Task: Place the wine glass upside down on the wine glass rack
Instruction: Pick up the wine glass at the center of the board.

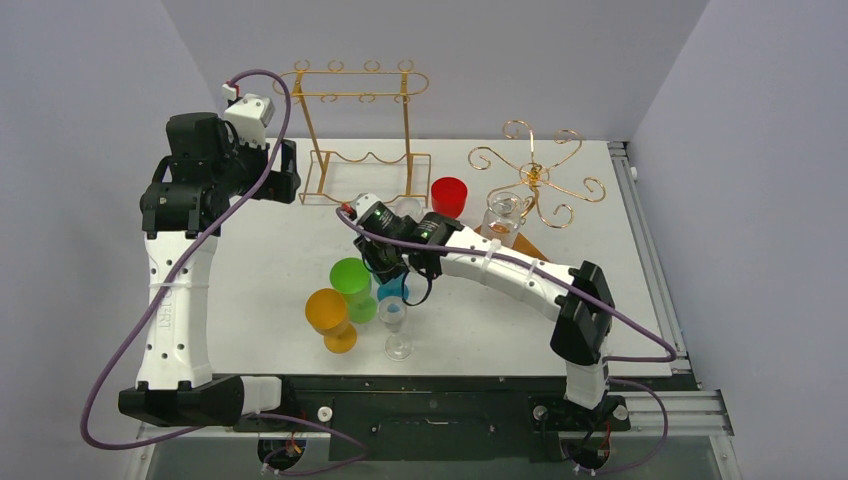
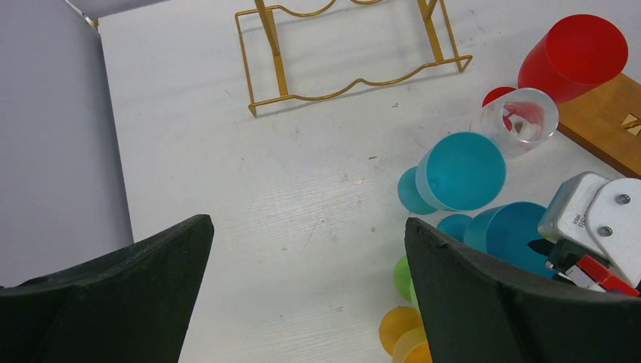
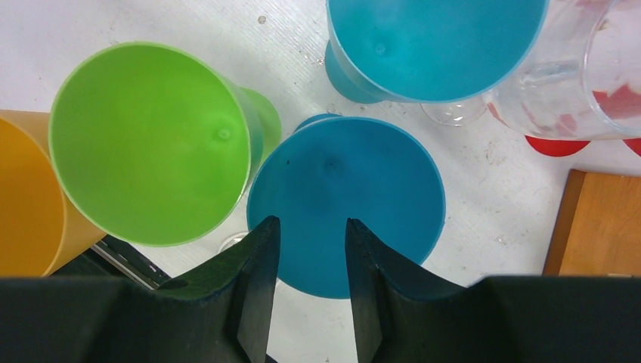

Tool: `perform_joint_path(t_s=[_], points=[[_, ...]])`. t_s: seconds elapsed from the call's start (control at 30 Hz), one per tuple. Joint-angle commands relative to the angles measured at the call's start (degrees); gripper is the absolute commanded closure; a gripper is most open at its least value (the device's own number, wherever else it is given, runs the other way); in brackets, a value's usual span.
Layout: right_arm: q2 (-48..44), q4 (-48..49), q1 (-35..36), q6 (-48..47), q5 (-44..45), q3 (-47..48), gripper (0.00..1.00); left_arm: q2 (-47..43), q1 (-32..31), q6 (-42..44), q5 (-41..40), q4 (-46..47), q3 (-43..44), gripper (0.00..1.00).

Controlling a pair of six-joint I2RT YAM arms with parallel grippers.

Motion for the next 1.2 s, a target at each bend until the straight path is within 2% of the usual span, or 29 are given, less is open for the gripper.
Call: perform_joint_path(t_s=[0.0,0.33,0.7,1.03,1.1,1.17], points=[[-4.1,-0.5,-0.9,-0.4,0.7,3.6,0.65,-1.2,0.1,0.5,0.8,1.9,1.2,0.04],[-5.7,-0.4,0.8,-1.2,-1.6,1.1,0.54,-1.5,0.0,0.6,0.9,2.1,1.1,0.04],[-2.2,-2.1,0.8,-3.6,-3.3,2.2,0.53,-2.3,0.0,1.4,0.7,2.3,-0.2,0.04],[1.0,-2.2,0.5,-4.9,-4.1,2.8,0.58,-2.7,0.0,1.7,1.0,2.0,0.0,0.04],[1.2,-2.2,0.4,-5.0,-4.0,2.8,0.61,-2.8,0.0,1.7,1.1,2.0,0.0,0.04],[1.4,-2.1,0.3,-5.2,-3.7,2.8,0.70,-2.9,0.1,1.7,1.3,2.0,-0.1,0.04]])
